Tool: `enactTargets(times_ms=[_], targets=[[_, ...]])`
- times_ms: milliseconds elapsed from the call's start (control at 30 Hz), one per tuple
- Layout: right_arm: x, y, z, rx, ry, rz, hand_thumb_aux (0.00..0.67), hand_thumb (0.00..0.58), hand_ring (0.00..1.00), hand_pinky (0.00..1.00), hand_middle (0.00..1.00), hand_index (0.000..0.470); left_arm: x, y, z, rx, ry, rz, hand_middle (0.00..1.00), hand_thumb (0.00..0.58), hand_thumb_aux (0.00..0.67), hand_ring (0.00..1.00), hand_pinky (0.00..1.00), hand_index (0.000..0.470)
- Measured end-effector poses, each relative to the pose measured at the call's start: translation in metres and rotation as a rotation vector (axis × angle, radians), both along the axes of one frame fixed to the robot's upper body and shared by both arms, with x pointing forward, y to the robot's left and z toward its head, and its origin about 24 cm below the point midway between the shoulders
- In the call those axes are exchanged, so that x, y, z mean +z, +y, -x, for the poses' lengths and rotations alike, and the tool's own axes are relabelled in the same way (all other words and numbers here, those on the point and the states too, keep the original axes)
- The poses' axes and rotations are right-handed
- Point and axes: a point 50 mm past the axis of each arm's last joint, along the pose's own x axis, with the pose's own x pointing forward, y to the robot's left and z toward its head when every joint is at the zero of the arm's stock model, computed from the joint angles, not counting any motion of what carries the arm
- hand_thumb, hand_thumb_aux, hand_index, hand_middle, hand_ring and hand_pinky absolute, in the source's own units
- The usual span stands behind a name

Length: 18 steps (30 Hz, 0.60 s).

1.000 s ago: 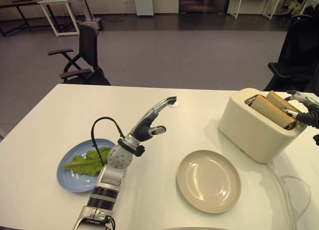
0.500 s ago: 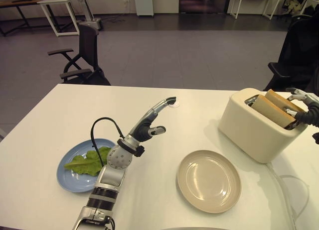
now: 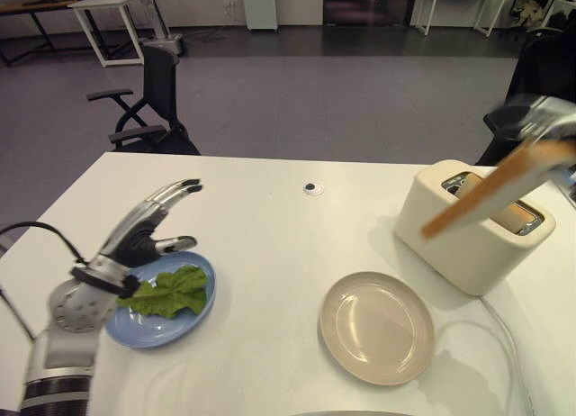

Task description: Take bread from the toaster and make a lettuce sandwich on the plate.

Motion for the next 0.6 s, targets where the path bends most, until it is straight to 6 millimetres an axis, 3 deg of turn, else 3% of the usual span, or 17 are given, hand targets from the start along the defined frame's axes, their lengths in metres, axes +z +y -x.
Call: enactTargets(times_ms=[133,367,400,433,467,500,533,567,600], targets=[[-0.044,0.041,-0.015,0.212,0.194,0.227,0.670,0.580,0.00,0.00,0.00,0.470,-0.022,0.031,0.016,0.072,0.191,-0.264,0.00,0.000,0.000,0.00,0.00,0.000],[-0.106,0.093,-0.037,0.383,0.323,0.540,0.670,0.580,0.00,0.00,0.00,0.470,-0.059,0.052,0.027,0.159,0.339,-0.419,0.00,0.000,0.000,0.00,0.00,0.000],[-0.111,0.099,-0.038,0.398,0.328,0.552,0.670,0.580,0.00,0.00,0.00,0.470,-0.060,0.055,0.029,0.167,0.352,-0.437,0.00,0.023,0.013,0.00,0.00,0.009],[-0.119,0.106,-0.040,0.406,0.335,0.567,0.596,0.573,0.00,0.00,0.00,0.418,-0.060,0.058,0.031,0.176,0.366,-0.454,0.00,0.100,0.060,0.00,0.00,0.042],[-0.125,0.112,-0.041,0.413,0.340,0.577,0.494,0.540,0.00,0.00,0.00,0.347,-0.062,0.057,0.032,0.175,0.372,-0.457,0.00,0.248,0.163,0.00,0.00,0.114],[-0.129,0.115,-0.042,0.414,0.339,0.584,0.355,0.452,0.00,0.00,0.00,0.249,-0.065,0.057,0.032,0.176,0.381,-0.469,0.00,0.337,0.236,0.00,0.00,0.166],[-0.132,0.117,-0.043,0.409,0.337,0.602,0.323,0.425,0.00,0.00,0.00,0.227,-0.068,0.057,0.032,0.181,0.389,-0.490,0.00,0.405,0.302,0.00,0.00,0.212],[-0.136,0.117,-0.044,0.402,0.340,0.623,0.215,0.313,0.00,0.00,0.00,0.151,-0.069,0.058,0.033,0.187,0.390,-0.507,0.00,0.464,0.370,0.00,0.00,0.260],[-0.139,0.117,-0.044,0.400,0.347,0.632,0.029,0.049,0.00,0.00,0.00,0.020,-0.070,0.060,0.033,0.193,0.392,-0.530,0.00,0.489,0.405,0.00,0.00,0.284]])
